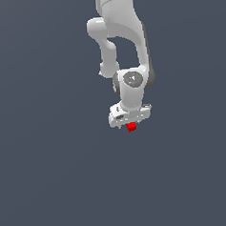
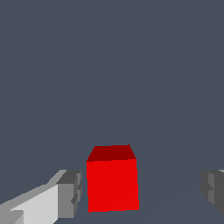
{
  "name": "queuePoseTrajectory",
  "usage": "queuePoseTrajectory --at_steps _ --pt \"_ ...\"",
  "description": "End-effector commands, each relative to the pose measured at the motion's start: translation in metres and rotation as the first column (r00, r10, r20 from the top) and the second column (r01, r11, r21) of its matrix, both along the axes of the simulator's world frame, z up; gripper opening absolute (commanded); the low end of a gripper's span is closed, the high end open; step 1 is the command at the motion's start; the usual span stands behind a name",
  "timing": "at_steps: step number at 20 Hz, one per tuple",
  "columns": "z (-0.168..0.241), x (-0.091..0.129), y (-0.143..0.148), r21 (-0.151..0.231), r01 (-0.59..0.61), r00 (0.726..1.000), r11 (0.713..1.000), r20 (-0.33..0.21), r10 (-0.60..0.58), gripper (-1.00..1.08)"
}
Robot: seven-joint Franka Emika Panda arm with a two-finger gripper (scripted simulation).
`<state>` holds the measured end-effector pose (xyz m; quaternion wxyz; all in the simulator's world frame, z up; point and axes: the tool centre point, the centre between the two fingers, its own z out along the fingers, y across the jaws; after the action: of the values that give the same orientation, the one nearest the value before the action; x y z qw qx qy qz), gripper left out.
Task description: Pick up the red cube and move it to a goal position.
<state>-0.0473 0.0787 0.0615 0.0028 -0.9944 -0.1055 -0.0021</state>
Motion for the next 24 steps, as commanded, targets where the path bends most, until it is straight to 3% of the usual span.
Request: queuePoseTrajectory --at_steps 1,10,11,24 --pt "-0.016 -0.007 0.007 -0.001 -0.022 1.000 1.000 -0.001 0.022 1.00" --pt "-0.041 -0.017 0.017 -0.005 -0.055 0.999 0.999 -0.004 0.054 1.00" --pt "-0.041 -0.017 0.017 -0.005 -0.055 0.999 0.999 -0.004 0.054 -1.00" --pt "-0.039 -0.015 0.015 -0.005 -0.054 0.999 0.999 -0.003 0.054 -1.00"
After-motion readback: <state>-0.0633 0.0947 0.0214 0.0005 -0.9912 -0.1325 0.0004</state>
